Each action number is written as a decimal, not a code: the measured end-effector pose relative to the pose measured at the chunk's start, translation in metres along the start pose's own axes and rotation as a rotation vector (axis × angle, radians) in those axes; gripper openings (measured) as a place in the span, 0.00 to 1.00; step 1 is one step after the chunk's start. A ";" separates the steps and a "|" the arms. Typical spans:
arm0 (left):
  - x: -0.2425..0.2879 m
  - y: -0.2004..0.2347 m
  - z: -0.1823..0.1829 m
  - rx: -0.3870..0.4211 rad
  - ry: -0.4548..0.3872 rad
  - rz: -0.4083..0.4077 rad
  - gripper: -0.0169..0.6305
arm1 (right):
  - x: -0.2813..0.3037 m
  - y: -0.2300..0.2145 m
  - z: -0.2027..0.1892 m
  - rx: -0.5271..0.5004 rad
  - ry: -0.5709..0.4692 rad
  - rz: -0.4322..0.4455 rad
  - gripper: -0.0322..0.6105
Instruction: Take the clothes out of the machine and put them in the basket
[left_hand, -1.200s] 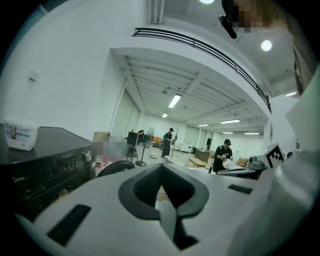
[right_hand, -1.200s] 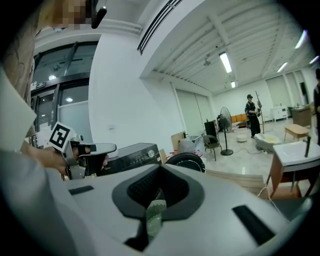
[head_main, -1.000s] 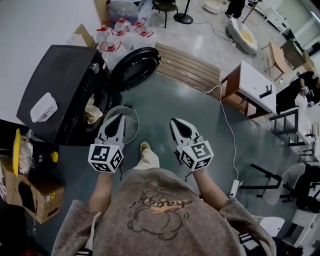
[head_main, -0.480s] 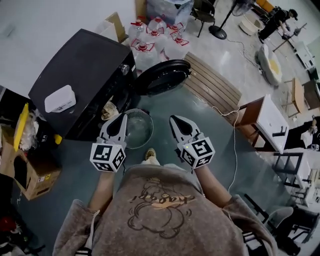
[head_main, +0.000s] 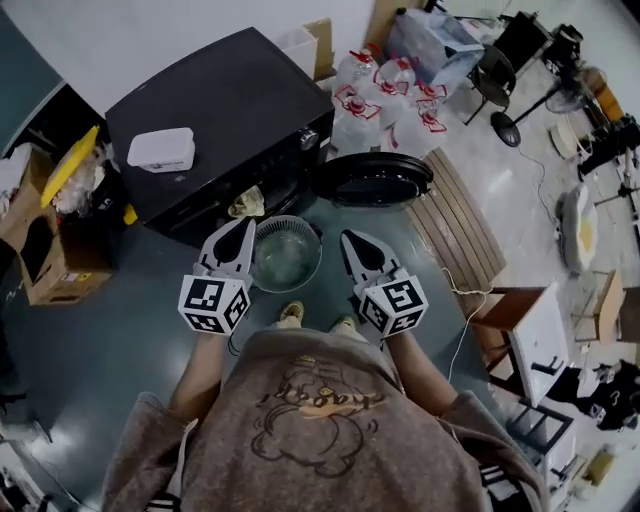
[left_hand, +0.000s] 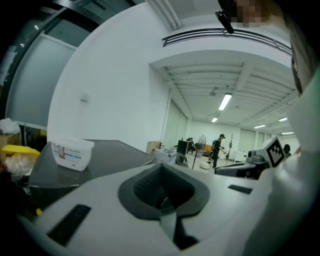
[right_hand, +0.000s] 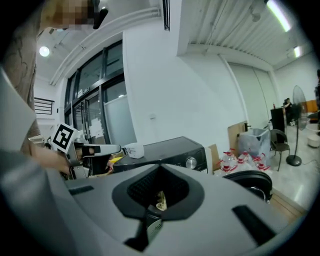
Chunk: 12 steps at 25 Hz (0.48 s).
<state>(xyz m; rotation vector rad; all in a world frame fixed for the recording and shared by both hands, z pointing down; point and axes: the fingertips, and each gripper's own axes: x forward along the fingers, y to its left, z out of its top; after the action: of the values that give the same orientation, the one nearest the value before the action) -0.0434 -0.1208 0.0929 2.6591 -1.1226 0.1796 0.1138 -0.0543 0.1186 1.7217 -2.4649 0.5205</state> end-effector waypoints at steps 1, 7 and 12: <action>-0.002 0.001 0.001 -0.010 -0.008 0.033 0.04 | 0.004 -0.002 0.001 -0.001 0.010 0.032 0.05; -0.010 0.015 -0.002 -0.052 -0.042 0.210 0.04 | 0.036 -0.002 0.004 -0.029 0.044 0.224 0.05; -0.013 0.030 -0.030 -0.060 -0.058 0.324 0.04 | 0.073 0.002 -0.022 -0.064 0.077 0.349 0.05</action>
<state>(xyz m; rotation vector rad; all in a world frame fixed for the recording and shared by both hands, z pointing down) -0.0745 -0.1232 0.1247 2.4292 -1.5478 0.1257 0.0828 -0.1112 0.1583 1.2271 -2.7039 0.5179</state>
